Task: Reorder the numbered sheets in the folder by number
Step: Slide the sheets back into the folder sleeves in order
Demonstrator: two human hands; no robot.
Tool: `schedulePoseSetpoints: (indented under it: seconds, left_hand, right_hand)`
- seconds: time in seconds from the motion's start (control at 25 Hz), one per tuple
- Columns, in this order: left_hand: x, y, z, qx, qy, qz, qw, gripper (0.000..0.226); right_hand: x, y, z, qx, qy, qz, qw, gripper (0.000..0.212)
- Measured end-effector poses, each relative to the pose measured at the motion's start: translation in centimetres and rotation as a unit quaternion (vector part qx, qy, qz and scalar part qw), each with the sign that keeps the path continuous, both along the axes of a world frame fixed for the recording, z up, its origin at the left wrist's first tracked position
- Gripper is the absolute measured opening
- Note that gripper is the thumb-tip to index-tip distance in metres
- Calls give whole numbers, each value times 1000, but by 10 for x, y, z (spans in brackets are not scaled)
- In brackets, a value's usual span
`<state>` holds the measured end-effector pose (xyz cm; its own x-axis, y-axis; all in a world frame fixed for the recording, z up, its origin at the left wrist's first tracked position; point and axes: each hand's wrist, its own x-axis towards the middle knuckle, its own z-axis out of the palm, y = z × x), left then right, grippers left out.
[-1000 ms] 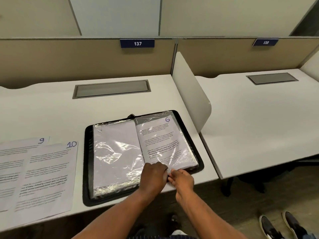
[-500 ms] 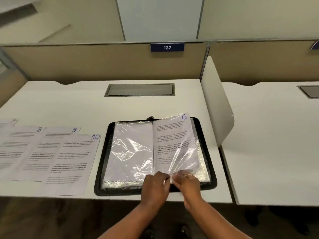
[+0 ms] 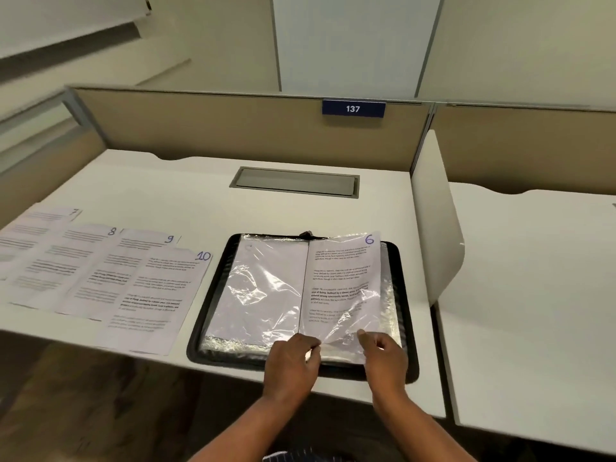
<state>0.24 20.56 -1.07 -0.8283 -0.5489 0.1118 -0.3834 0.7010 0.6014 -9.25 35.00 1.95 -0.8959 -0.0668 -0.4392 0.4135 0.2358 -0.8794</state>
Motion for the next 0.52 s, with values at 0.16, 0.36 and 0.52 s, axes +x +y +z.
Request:
schedulePoseSetpoints:
  seconds: [0.16,0.36,0.52]
  left_hand:
    - [-4,0,23,22,51,20,998,24]
    - [-44,-14,83,134,27,53,989,47]
    - [-45,-49,113,102,-36,93,990,24]
  right_hand:
    - [2,-12,12,6,90,34,995,8]
    - [7,-37,21,55,286,160,943,12]
    - [22,-63,20,49,381,281,880,18]
